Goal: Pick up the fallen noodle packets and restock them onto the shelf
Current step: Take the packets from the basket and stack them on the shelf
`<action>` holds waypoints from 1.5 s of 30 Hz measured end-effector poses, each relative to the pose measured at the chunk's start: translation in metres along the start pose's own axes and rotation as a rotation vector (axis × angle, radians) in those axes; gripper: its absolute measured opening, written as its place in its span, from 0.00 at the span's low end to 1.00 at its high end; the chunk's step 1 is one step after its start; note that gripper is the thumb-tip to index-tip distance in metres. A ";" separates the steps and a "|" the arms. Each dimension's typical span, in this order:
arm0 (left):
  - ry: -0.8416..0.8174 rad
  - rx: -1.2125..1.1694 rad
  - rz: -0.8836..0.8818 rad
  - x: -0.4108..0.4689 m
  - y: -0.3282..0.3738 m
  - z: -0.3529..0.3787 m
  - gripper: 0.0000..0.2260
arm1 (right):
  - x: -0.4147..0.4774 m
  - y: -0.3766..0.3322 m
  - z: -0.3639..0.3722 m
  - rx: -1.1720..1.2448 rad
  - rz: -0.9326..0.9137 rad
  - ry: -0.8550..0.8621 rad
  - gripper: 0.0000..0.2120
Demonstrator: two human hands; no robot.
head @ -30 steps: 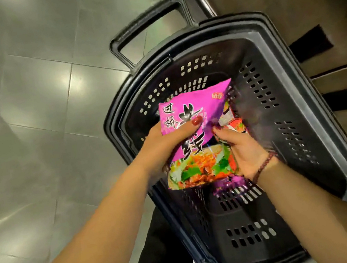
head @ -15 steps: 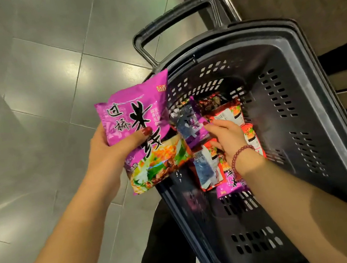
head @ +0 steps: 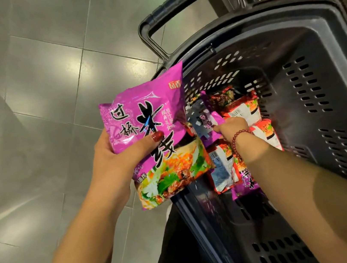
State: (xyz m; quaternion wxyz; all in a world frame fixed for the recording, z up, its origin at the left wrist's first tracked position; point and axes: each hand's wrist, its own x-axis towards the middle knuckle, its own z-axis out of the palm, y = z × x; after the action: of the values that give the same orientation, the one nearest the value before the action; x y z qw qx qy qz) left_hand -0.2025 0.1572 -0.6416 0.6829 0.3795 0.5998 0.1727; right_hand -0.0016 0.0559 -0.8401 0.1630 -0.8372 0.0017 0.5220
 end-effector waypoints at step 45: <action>-0.768 0.215 0.135 -0.305 0.270 0.123 0.40 | -0.591 -0.004 -0.316 0.676 -0.734 0.407 0.31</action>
State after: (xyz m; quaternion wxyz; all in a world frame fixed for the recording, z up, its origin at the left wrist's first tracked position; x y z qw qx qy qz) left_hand -0.0939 0.0846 -0.2369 0.8011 0.5240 0.2893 -0.0010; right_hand 0.0065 -0.1261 -0.1953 0.5915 -0.7679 -0.0916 0.2282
